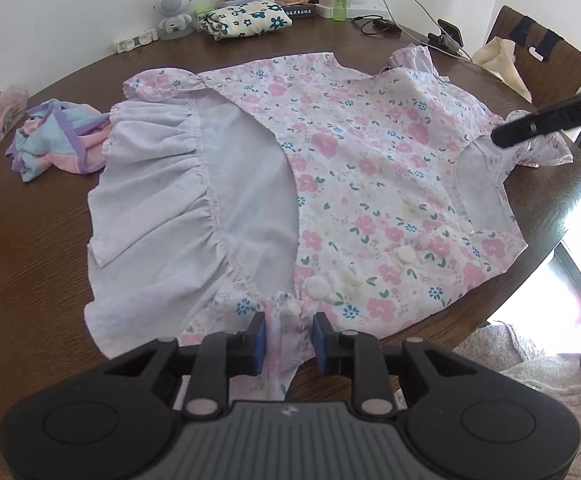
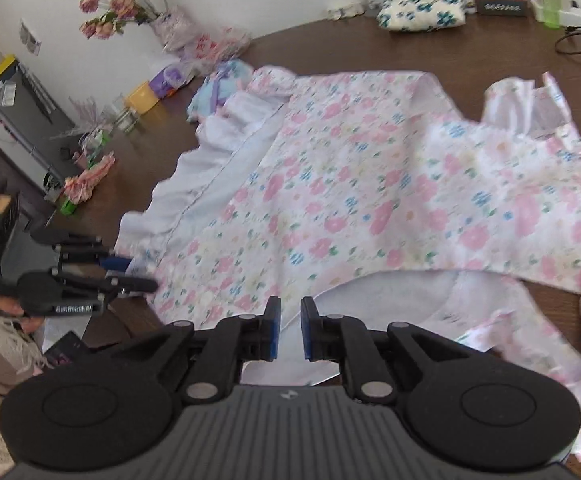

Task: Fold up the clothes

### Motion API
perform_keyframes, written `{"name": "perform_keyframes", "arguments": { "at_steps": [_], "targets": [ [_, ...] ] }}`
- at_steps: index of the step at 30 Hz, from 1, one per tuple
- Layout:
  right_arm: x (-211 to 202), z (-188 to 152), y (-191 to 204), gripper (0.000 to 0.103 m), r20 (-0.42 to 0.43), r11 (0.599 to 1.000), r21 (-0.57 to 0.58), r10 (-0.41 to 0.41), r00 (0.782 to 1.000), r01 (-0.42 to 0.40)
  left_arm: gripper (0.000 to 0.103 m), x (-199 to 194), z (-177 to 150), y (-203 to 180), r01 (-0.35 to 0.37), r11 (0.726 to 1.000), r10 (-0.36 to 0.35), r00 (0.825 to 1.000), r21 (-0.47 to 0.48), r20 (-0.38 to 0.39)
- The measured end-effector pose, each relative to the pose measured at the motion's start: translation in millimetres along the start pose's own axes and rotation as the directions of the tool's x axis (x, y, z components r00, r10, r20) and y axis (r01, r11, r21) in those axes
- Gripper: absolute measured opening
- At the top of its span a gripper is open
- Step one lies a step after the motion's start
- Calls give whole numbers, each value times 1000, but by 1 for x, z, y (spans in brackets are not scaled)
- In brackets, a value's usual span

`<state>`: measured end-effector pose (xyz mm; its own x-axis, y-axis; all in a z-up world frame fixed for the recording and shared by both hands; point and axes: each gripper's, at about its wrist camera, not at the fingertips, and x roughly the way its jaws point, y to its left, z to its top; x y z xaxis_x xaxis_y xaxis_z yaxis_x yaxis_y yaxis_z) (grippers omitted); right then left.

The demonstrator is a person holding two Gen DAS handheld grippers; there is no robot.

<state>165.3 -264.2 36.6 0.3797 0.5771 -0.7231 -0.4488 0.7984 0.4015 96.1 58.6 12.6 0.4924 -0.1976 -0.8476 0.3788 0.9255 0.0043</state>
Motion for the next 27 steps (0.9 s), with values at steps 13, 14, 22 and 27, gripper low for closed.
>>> {"name": "perform_keyframes", "arguments": {
  "at_steps": [13,14,22,27],
  "targets": [
    [9,90,-167,42,-31,909,232,-350,936,347,45,12,20,19,-115,989,118,993,-98,28],
    [16,91,-174,42,-39,911,250,-330,943,329,45,14,19,19,-113,989,116,993,-99,23],
    [30,93,-165,6,-44,925,207,-317,948,319,44,22,17,14,-144,986,145,989,-86,8],
    [14,92,-169,0,-13,899,222,-385,923,378,44,22,15,14,-152,981,154,988,-118,10]
  ]
}}
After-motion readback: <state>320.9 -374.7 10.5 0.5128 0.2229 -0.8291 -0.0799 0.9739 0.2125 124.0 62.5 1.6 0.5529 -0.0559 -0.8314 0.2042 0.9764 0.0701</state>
